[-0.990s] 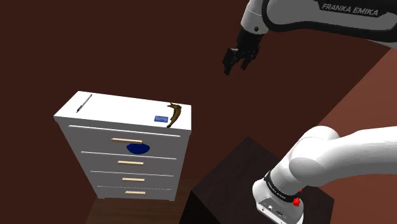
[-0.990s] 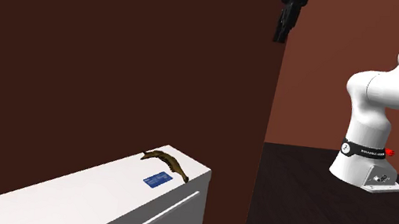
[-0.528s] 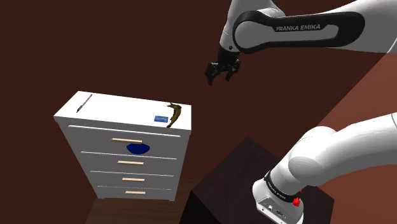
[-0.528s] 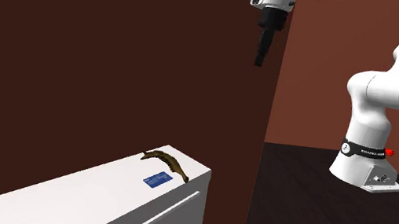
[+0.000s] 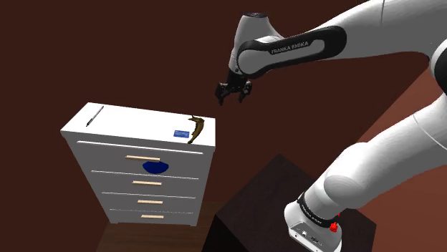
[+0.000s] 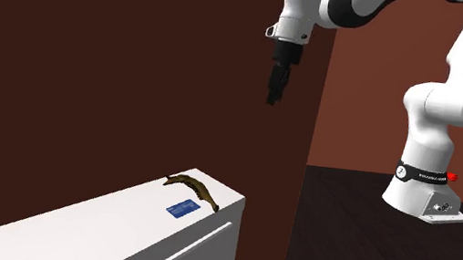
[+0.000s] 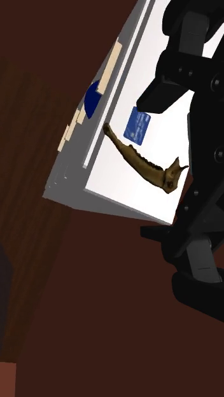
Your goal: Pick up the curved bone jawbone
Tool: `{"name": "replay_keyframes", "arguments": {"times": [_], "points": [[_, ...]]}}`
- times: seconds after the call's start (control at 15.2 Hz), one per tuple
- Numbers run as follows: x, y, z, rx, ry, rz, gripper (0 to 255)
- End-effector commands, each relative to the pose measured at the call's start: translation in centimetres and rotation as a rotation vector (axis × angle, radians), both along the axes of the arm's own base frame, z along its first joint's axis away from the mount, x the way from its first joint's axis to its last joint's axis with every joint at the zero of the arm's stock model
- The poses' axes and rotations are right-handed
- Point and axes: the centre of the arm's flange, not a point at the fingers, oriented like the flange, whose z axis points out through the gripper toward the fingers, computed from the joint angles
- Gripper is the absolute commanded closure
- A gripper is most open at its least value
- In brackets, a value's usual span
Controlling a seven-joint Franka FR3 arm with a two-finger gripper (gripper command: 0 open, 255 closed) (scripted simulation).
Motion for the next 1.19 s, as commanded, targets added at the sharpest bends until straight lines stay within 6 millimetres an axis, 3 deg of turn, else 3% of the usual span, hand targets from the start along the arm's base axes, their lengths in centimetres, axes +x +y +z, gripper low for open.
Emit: {"name": "replay_keyframes", "arguments": {"times": [0.0,1.12], "points": [[2.1,-0.1,-2.5,0.01,0.0,-0.03,0],[15.5,-2.1,-20.6,0.086,0.011,-0.273,0]]}}
